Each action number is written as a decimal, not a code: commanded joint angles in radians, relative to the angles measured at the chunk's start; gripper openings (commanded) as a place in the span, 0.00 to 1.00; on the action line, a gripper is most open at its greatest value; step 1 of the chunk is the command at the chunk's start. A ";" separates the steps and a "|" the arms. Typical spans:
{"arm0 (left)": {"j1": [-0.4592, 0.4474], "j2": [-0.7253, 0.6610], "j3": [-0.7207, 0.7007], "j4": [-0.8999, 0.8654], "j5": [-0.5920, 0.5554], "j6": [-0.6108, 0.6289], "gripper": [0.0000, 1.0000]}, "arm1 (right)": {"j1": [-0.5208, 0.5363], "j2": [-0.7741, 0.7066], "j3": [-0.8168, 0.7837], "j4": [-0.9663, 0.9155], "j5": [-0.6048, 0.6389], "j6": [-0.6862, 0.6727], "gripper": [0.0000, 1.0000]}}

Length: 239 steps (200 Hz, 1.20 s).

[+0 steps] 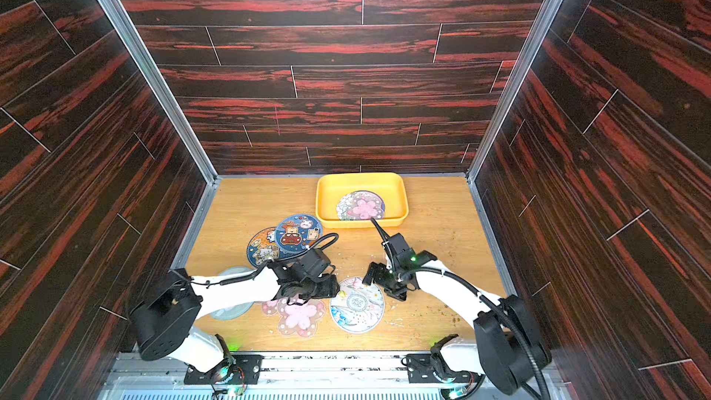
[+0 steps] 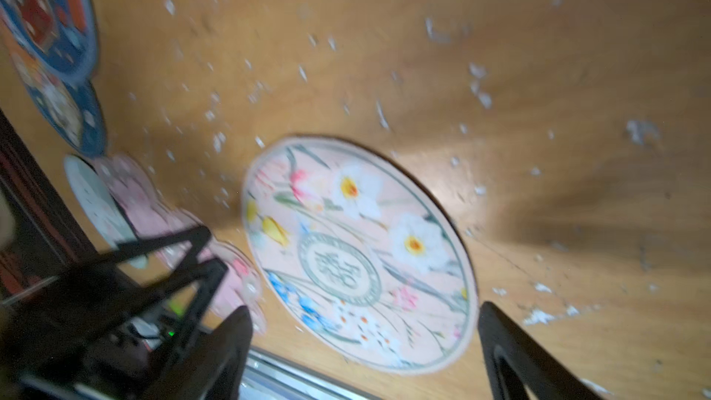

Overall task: Put the coasters into the storage box
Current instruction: Move the coaster to the center of the board, then pick up the coaster from the center of the board.

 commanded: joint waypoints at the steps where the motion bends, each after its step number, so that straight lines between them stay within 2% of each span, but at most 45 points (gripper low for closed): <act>1: -0.016 0.029 0.036 -0.055 -0.025 0.022 0.68 | 0.004 -0.025 -0.048 -0.033 -0.023 -0.035 0.88; 74: -0.047 0.090 0.046 -0.039 0.023 -0.013 0.64 | 0.033 0.001 -0.134 0.044 -0.037 -0.021 0.80; 215: -0.065 0.112 0.029 -0.015 0.048 -0.041 0.60 | 0.081 0.091 -0.109 0.117 -0.035 0.009 0.60; 239: -0.065 0.109 0.027 -0.015 0.049 -0.040 0.56 | 0.084 0.099 -0.105 0.122 -0.036 0.013 0.58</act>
